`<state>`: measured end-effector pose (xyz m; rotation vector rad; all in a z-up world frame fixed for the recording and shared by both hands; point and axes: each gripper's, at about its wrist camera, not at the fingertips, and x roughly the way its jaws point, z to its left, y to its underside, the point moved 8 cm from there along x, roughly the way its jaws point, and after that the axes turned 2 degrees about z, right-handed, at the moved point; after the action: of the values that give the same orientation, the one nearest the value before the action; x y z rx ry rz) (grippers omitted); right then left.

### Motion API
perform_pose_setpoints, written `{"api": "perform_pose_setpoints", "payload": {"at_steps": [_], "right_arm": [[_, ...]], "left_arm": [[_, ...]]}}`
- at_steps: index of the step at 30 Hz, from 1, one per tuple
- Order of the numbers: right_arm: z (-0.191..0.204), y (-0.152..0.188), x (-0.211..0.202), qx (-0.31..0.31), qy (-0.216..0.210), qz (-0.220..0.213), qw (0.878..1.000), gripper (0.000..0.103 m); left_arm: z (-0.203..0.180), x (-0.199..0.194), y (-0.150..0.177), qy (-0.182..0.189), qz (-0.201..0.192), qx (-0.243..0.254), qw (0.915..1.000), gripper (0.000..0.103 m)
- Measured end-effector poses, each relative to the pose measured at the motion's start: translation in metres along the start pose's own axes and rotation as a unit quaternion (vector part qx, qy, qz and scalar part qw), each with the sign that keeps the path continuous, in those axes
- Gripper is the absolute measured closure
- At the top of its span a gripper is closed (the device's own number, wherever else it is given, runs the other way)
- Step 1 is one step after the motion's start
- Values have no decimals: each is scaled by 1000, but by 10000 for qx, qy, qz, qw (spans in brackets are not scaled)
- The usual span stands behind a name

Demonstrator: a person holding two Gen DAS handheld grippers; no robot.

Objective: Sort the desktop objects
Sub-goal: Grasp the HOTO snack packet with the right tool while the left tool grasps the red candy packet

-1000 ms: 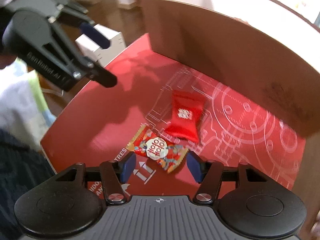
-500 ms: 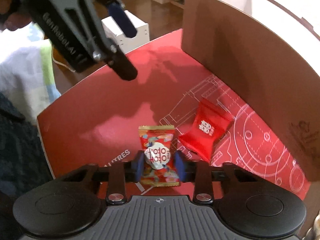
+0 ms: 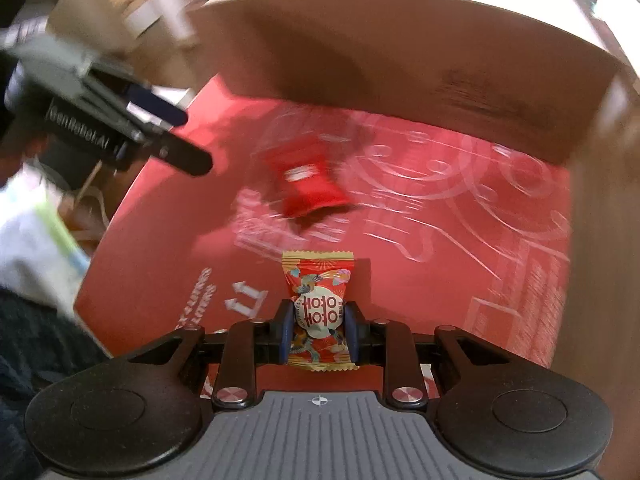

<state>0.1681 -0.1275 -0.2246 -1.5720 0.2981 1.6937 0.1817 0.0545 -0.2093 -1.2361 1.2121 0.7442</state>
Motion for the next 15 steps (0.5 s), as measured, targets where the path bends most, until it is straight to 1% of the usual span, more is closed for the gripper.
{"api": "perform_pose_setpoints", "payload": {"at_steps": [2,7,11,15], "right_arm": [[-11,2,-9,323,25,-109,9994,77],[-31,5,-27,836,150,-351,9958,77],[-41,10,-34,1116,169,-450,9926,77],[-45,15,-37,1259,194,-450,9908,77]], "left_arm": [[-8,3,-8,128,-48,1,9999,35],[-32,12,-33,285,-103,414,9987,35],[-47,26,-49,456,-12,426,9980,34],[-56,49,-54,311,131,511,9981,34]]}}
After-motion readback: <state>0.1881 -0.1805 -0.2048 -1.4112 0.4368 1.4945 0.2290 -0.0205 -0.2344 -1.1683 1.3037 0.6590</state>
